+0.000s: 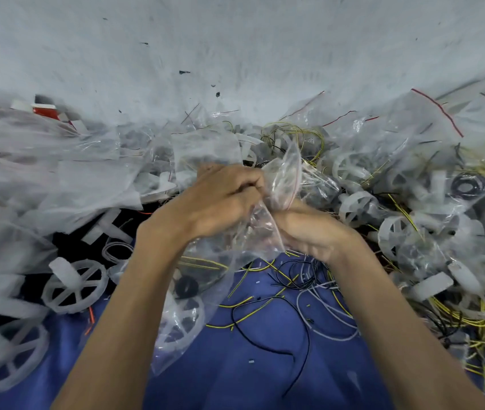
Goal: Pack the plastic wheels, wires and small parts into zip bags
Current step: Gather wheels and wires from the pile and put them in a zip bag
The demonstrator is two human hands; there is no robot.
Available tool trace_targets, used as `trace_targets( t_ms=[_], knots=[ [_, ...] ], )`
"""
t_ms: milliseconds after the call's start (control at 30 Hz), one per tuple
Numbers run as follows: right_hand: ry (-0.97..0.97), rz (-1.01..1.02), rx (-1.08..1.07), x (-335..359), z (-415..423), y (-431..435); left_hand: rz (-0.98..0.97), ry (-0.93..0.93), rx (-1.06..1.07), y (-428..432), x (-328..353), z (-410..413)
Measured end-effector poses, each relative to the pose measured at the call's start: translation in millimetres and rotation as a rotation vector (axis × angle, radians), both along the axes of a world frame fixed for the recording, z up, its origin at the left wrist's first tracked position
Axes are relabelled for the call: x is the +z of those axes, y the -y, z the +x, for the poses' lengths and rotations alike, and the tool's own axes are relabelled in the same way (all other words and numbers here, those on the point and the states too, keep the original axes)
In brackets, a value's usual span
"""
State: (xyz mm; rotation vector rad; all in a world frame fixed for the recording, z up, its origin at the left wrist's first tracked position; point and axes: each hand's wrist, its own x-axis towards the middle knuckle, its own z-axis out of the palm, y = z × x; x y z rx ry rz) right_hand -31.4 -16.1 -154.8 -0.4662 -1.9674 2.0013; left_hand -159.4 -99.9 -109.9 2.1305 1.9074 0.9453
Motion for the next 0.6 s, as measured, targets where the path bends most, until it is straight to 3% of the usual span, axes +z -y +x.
trace_targets(
  t_ms=[133, 200, 267, 300, 367, 433, 533, 600],
  knots=[
    [0.311, 0.148, 0.187, 1.6, -1.9, 5.1, 0.021, 0.083, -0.041, 8.7, 5.9, -0.2],
    [0.447, 0.327, 0.272, 14.8, -11.4, 6.1, 0.031, 0.117, -0.069, 9.9, 7.1, 3.5],
    [0.446, 0.547, 0.256, 25.6, -21.7, 9.2, 0.062, 0.138, -0.091, 10.6, 10.1, 7.7],
    [0.424, 0.561, 0.256, 26.4, -25.4, 6.5, 0.087, 0.154, -0.1, 11.7, 12.6, 8.8],
    [0.374, 0.404, 0.195, 26.4, -24.1, 1.4, 0.138, 0.214, -0.125, 15.8, 18.8, 7.9],
    [0.416, 0.313, 0.286, 26.0, -20.1, 4.1, 0.157, 0.272, -0.136, 21.8, 24.2, 5.5],
    [0.653, 0.63, 0.465, 39.4, -22.5, 3.2, 0.132, 0.243, -0.097, 27.1, 28.0, 1.1],
    [0.67, 0.911, 0.428, 55.3, -20.1, -2.0, 0.127, 0.199, -0.034, 29.9, 28.6, -6.1]
  ],
)
